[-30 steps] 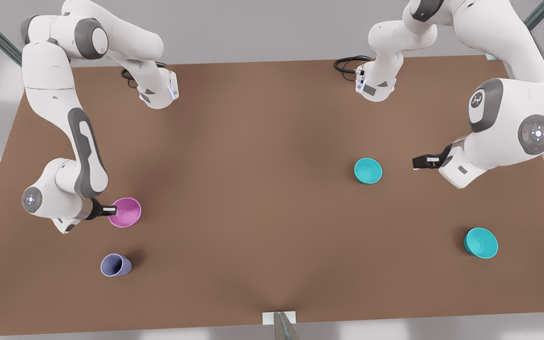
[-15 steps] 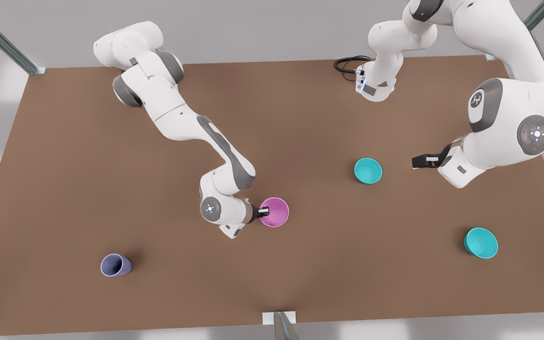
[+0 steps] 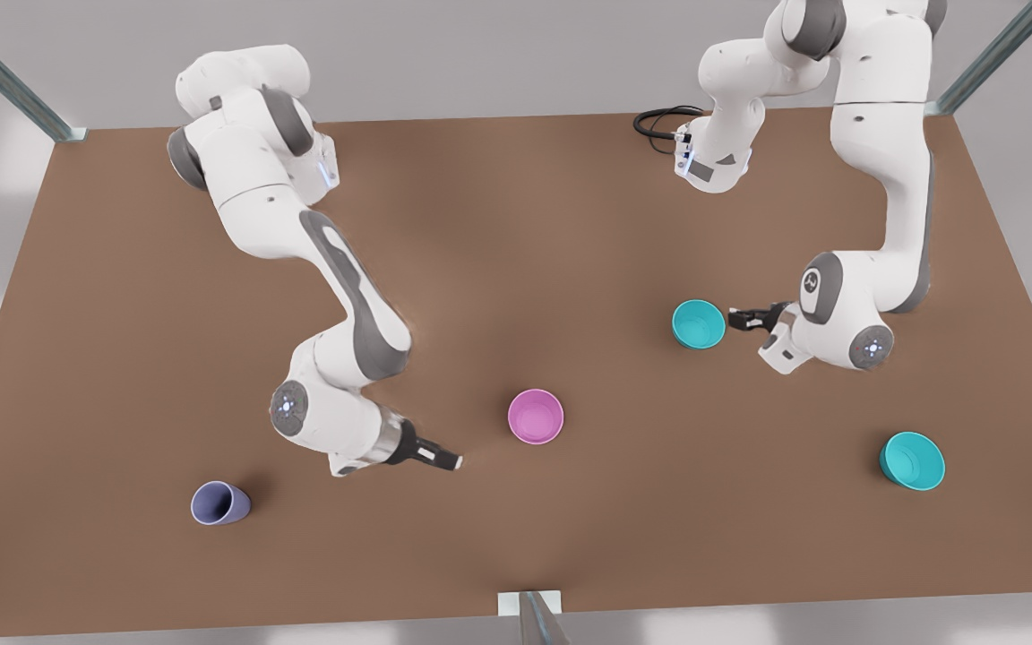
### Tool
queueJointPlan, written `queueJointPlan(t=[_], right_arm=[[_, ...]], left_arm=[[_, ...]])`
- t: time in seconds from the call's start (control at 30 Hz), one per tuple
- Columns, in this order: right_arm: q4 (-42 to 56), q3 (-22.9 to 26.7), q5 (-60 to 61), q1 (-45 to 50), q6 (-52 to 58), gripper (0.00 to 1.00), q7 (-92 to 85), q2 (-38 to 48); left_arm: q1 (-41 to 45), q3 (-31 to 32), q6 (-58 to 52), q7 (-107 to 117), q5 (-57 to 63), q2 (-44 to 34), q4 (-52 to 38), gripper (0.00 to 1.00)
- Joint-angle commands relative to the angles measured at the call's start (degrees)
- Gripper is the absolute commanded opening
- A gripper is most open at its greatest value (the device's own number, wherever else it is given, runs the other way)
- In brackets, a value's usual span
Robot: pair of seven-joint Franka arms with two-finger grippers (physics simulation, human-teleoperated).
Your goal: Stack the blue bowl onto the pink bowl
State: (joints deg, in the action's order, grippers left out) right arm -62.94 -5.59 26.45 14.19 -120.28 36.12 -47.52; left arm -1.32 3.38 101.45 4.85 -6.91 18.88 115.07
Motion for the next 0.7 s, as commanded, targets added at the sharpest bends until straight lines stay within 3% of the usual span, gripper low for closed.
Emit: queueJointPlan(t=[0.0, 0.07, 0.1, 0.13, 0.2, 0.27, 0.3, 0.43, 0.5, 0.53, 0.57, 0.63, 0.67], right_arm=[[0.36, -0.39, 0.80, -7.94, 23.58, 1.00, 0.82, 1.02], [2.30, 0.05, -1.30, -23.84, 46.43, 1.00, -19.23, 1.46], [4.58, 0.05, -6.66, -26.32, 55.40, 1.00, -25.12, 4.09], [5.29, -0.13, -12.90, -26.49, 57.17, 1.00, -33.20, 8.22], [4.23, 0.05, -14.41, -25.61, 56.56, 1.00, -39.63, 16.49], [-7.71, 0.05, -15.37, -23.68, 47.51, 1.00, -39.63, 28.16], [-9.22, 1.19, -19.14, -20.17, 45.92, 1.00, -39.63, 30.63], [-16.07, 1.72, -22.23, -18.93, 38.28, 1.00, -40.51, 35.12], [-15.46, 4.97, -23.02, -16.12, 38.54, 1.00, -40.33, 33.81], [-15.37, 4.97, -23.28, -16.12, 38.28, 1.00, -40.33, 32.66], [-15.19, 4.97, -23.81, -16.30, 38.28, 1.00, -40.33, 32.57], [-12.64, 4.97, -25.74, -16.56, 38.01, 1.00, -40.51, 31.69], [-12.56, 4.97, -27.14, -16.82, 36.87, 1.00, -40.60, 31.87]], left_arm=[[0.44, -0.04, 19.05, -14.61, -1.44, -0.34, 4.19, 1.00], [0.44, -0.04, 20.20, -24.10, -1.44, -0.07, 6.22, 1.00], [0.44, -0.04, 20.37, -26.29, -1.44, 0.02, 6.31, 1.00], [0.62, -0.04, 21.51, -29.02, -1.44, 0.19, 6.31, 1.00], [1.23, 0.04, 21.60, -29.02, -1.53, 0.54, 6.39, 1.00], [1.85, 0.04, 21.69, -29.02, -1.62, 1.95, 6.39, 1.00], [2.11, 0.04, 21.86, -29.02, -1.70, 2.48, 6.39, 1.00], [2.82, 0.04, 22.48, -29.02, -4.52, 4.50, 6.39, 1.00], [3.25, 0.04, 22.48, -29.02, -4.43, 5.38, 6.39, 0.98], [3.25, 0.04, 22.39, -28.94, -4.52, 5.29, 6.39, 0.93], [3.34, 0.04, 22.13, -28.94, -4.52, 5.38, 6.39, 0.69], [3.43, 0.04, 21.78, -28.67, -4.52, 5.29, 6.39, 0.36], [3.43, 0.04, 21.51, -28.50, -4.52, 5.29, 6.39, 0.31]])
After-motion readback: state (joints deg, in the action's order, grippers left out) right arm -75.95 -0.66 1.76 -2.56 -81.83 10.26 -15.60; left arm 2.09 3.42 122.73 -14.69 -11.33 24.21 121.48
